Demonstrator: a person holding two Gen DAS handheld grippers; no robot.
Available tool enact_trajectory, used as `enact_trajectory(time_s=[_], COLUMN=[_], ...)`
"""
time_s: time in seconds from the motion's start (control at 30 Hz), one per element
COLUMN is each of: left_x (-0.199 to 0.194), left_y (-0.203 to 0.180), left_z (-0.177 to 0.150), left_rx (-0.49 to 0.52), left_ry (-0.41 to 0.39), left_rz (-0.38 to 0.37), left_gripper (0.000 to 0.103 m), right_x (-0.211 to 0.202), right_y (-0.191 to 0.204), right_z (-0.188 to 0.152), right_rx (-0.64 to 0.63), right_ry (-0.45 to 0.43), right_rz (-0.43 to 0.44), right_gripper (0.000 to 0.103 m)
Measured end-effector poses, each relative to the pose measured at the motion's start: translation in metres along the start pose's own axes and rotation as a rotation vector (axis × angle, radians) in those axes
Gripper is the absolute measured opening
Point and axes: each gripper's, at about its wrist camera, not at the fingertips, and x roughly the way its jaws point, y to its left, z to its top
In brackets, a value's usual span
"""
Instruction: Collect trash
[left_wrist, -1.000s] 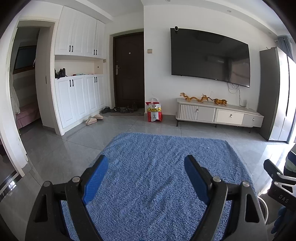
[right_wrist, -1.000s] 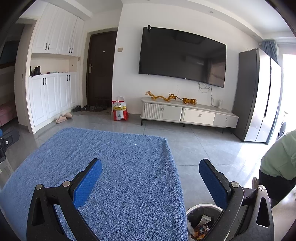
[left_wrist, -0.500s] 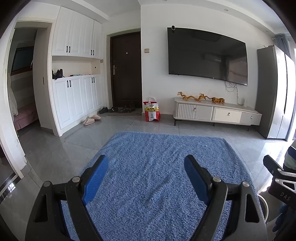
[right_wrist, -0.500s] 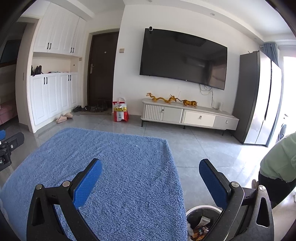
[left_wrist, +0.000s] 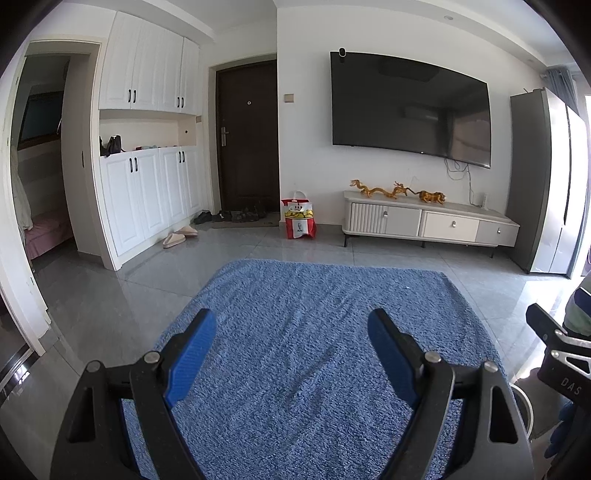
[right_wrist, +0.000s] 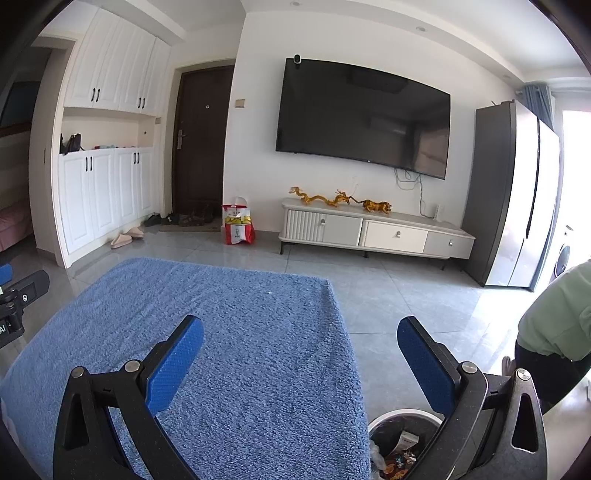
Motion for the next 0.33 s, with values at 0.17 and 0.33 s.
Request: enact_trajectory(time_s=[0.17,0.33], left_x=[0.0014,0.0024], left_y=[0.0005,0.0021], left_z=[0.0011,0.0002], left_rx=[-0.006,-0.007], left_ry=[0.007,0.011], left_rz=[-0.006,-0.005], left_gripper=[0.084,0.084], right_x=[0.0006,0.0006], right_y=[-0.0020,-0.0028], right_z=[-0.0008,-0.0006], right_rx=[0.002,0.003], right_ry=[0.001,0.001], right_rz=[-0.001,-0.001], right_gripper=[0.103,0.103])
